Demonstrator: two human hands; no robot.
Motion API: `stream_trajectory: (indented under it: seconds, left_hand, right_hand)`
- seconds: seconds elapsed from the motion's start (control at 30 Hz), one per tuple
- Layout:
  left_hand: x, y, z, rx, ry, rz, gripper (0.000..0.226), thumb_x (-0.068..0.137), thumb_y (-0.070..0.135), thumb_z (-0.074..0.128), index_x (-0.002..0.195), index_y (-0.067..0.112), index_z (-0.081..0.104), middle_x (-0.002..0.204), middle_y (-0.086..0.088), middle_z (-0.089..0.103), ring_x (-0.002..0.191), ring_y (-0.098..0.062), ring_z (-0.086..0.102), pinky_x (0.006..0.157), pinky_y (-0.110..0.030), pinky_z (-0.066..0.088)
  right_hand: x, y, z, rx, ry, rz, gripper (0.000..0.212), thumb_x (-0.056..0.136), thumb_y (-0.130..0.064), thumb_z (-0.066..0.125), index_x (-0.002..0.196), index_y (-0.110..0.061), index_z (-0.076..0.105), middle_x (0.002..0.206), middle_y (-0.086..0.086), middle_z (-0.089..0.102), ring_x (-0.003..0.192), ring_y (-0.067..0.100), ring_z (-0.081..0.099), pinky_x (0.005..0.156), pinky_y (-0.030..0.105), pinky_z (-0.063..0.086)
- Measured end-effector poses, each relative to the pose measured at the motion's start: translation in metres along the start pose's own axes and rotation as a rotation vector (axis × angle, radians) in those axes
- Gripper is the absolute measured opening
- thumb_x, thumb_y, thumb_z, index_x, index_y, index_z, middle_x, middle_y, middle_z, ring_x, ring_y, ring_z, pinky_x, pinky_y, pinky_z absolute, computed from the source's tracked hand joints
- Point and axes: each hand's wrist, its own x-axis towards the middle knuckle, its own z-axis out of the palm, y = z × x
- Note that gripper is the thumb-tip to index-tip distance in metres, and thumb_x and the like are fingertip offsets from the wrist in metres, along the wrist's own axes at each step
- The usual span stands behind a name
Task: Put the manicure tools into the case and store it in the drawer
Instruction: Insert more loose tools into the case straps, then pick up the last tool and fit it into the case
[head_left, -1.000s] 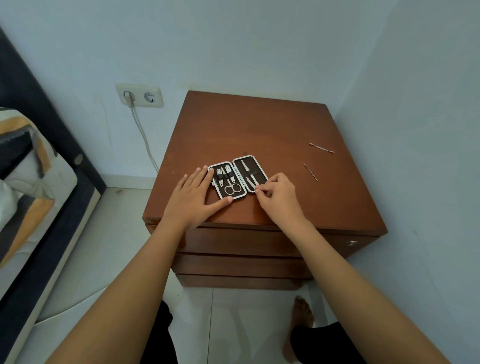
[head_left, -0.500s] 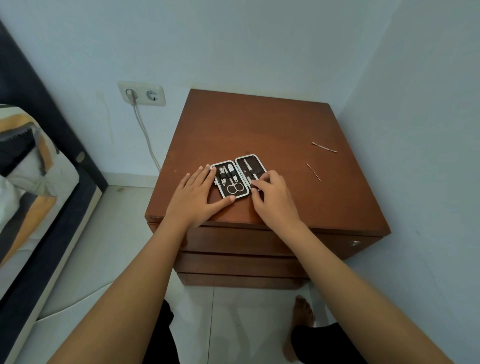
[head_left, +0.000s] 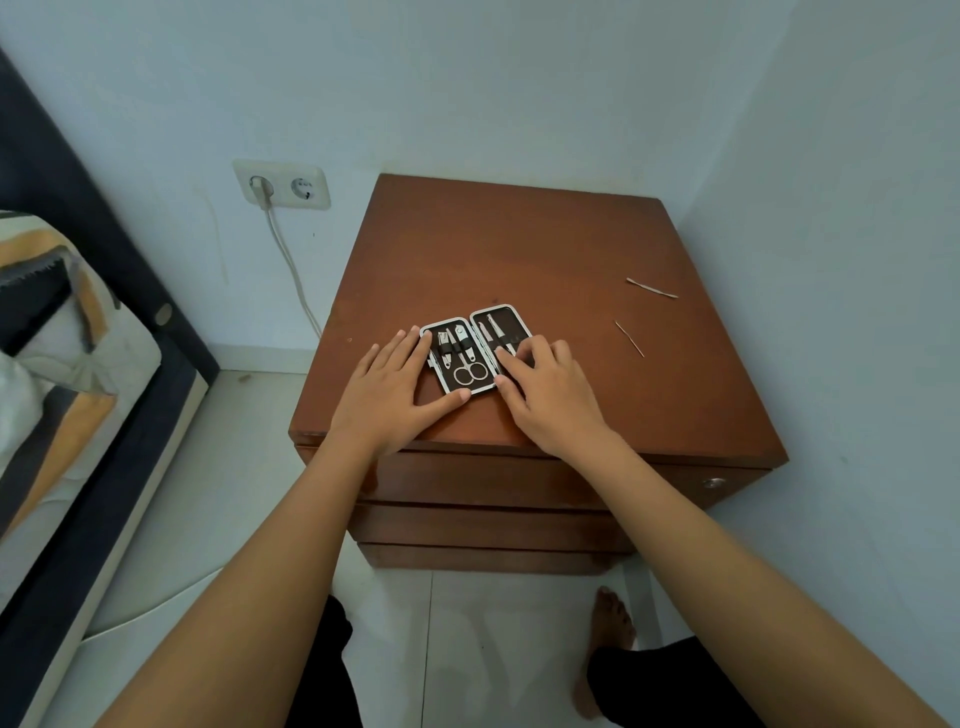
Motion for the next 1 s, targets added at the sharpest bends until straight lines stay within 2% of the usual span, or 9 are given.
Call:
stream_trajectory:
  seconds: [0.1, 0.23, 0.4, 0.53, 0.6, 0.7, 0.87, 1.0]
  left_hand:
    - [0.000, 0.000, -0.001, -0.006, 0.000, 0.001, 0.098, 0.071, 0.083, 0.016, 0.149, 0.024, 0.008, 0.158, 0.005, 0.008, 0.144, -0.008, 0.002, 0.116, -0.031, -0.002]
    - [0.000, 0.000, -0.001, -0.008, 0.000, 0.003, 0.098, 0.072, 0.083, 0.016, 0.150, 0.025, 0.007, 0.158, 0.005, 0.007, 0.144, -0.007, 0.001, 0.117, -0.031, -0.002]
    - [0.000, -0.001, 0.000, 0.007, 0.009, 0.005, 0.096, 0.073, 0.083, 0.016, 0.150, 0.026, 0.006, 0.158, 0.007, 0.006, 0.144, -0.005, 0.000, 0.115, -0.028, -0.004]
    - [0.000, -0.001, 0.000, 0.007, 0.010, 0.002, 0.096, 0.073, 0.083, 0.017, 0.150, 0.027, 0.006, 0.158, 0.008, 0.006, 0.144, -0.005, 0.000, 0.115, -0.028, -0.005]
    - [0.001, -0.001, -0.001, 0.007, 0.010, 0.002, 0.096, 0.073, 0.083, 0.017, 0.150, 0.027, 0.006, 0.158, 0.008, 0.006, 0.144, -0.005, 0.000, 0.115, -0.028, -0.004]
    - [0.001, -0.001, -0.001, 0.004, 0.007, -0.002, 0.096, 0.072, 0.083, 0.017, 0.150, 0.027, 0.006, 0.158, 0.008, 0.006, 0.144, -0.005, 0.001, 0.116, -0.029, -0.003]
    - [0.000, -0.001, -0.001, -0.004, -0.007, -0.005, 0.098, 0.071, 0.084, 0.016, 0.150, 0.026, 0.006, 0.158, 0.007, 0.007, 0.144, -0.006, 0.002, 0.117, -0.031, -0.001]
    - [0.000, 0.001, -0.002, -0.003, -0.003, -0.001, 0.099, 0.070, 0.084, 0.015, 0.150, 0.026, 0.008, 0.158, 0.006, 0.008, 0.144, -0.008, 0.004, 0.117, -0.032, 0.000]
  right_hand:
    - [0.002, 0.013, -0.007, 0.141, 0.083, 0.036, 0.035, 0.094, -0.031, 0.044, 0.124, -0.017, 0.056, 0.115, 0.007, 0.051, 0.103, 0.025, 0.045, 0.084, 0.035, 0.041]
    - [0.022, 0.065, -0.023, 0.176, 0.170, 0.228, 0.032, 0.092, -0.026, 0.047, 0.118, -0.013, 0.058, 0.122, 0.012, 0.050, 0.114, 0.029, 0.045, 0.098, 0.040, 0.040]
    - [0.044, 0.138, -0.036, 0.090, -0.003, 0.486, 0.045, 0.096, -0.028, 0.040, 0.137, -0.010, 0.040, 0.150, 0.011, 0.030, 0.140, 0.028, 0.023, 0.113, 0.045, 0.025]
    - [0.054, 0.159, -0.035, 0.079, -0.153, 0.484, 0.050, 0.098, -0.029, 0.033, 0.145, -0.012, 0.025, 0.158, 0.007, 0.017, 0.146, 0.024, 0.011, 0.118, 0.039, 0.012]
    - [0.055, 0.156, -0.031, 0.071, -0.201, 0.451, 0.049, 0.099, -0.029, 0.031, 0.144, -0.011, 0.025, 0.157, 0.007, 0.018, 0.145, 0.024, 0.013, 0.118, 0.038, 0.014]
    - [0.050, 0.153, -0.029, 0.083, -0.182, 0.434, 0.045, 0.099, -0.026, 0.031, 0.140, -0.008, 0.033, 0.155, 0.009, 0.023, 0.144, 0.025, 0.020, 0.116, 0.039, 0.020]
    - [0.032, 0.158, -0.039, 0.082, -0.151, 0.443, 0.045, 0.099, -0.026, 0.032, 0.141, -0.013, 0.034, 0.148, 0.007, 0.034, 0.133, 0.029, 0.037, 0.106, 0.043, 0.036]
    - [0.004, 0.162, -0.044, 0.124, -0.040, 0.428, 0.038, 0.097, -0.021, 0.040, 0.131, -0.007, 0.050, 0.133, 0.011, 0.047, 0.123, 0.031, 0.045, 0.100, 0.038, 0.038]
